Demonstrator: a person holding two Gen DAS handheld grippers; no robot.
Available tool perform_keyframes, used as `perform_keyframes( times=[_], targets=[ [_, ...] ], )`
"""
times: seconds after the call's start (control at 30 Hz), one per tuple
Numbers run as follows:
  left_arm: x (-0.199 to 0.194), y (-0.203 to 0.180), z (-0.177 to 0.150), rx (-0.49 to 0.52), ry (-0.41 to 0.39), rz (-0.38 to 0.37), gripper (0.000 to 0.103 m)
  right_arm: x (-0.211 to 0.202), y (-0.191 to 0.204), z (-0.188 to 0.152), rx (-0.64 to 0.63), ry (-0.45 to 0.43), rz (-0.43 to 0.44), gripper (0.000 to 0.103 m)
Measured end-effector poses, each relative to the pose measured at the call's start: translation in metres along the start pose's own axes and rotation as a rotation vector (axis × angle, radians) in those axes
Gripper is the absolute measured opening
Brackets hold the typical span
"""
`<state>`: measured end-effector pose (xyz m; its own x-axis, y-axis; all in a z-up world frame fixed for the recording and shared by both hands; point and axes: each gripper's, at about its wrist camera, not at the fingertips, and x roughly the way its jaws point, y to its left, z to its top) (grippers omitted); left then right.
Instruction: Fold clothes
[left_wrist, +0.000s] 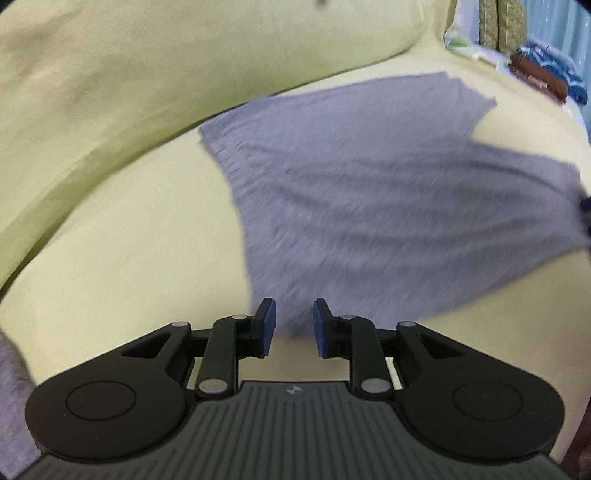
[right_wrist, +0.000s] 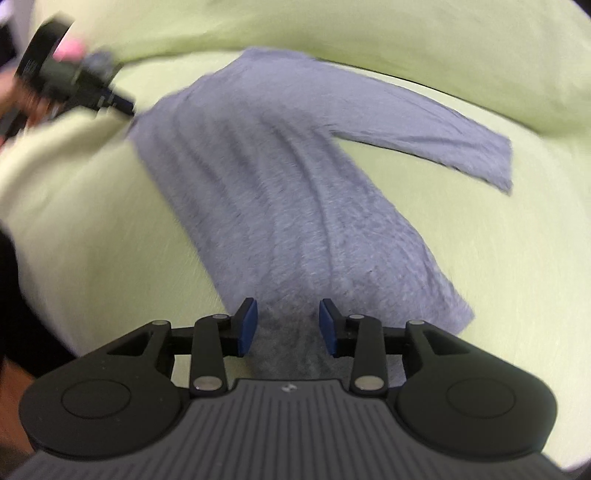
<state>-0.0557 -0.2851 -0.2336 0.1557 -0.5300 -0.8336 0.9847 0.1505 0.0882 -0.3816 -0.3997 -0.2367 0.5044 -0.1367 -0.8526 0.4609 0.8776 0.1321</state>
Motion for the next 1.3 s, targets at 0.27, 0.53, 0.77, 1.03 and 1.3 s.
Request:
perform_keyframes(
  times=[0.27,0.53,0.77,1.03,1.3],
  targets=[
    [0.017,-0.002,0.007,0.002,0.106,-0.033,0.03,0.025,0.034,0.043,0.035,-0.124,0.087,0.037],
    [0.014,0.0,-0.001,-0.003,0.12,-0.011,0.03,0.066,0.068,0.068,0.023,-0.094,0.15,0.041],
    [0.014,-0.005,0.002,0.014,0.129,0.015,0.03,0.065,0.087,0.057,-0.026,-0.089,0.16,0.052],
    [0.014,-0.006,0.0,0.034,0.115,0.022,0.03,0.061,0.096,0.054,-0.022,-0.069,0.169,0.053],
    [0.002,-0.002,-0.005,0.054,0.059,0.018,0.03,0.054,0.102,0.055,-0.044,-0.074,0.165,0.051]
  ],
)
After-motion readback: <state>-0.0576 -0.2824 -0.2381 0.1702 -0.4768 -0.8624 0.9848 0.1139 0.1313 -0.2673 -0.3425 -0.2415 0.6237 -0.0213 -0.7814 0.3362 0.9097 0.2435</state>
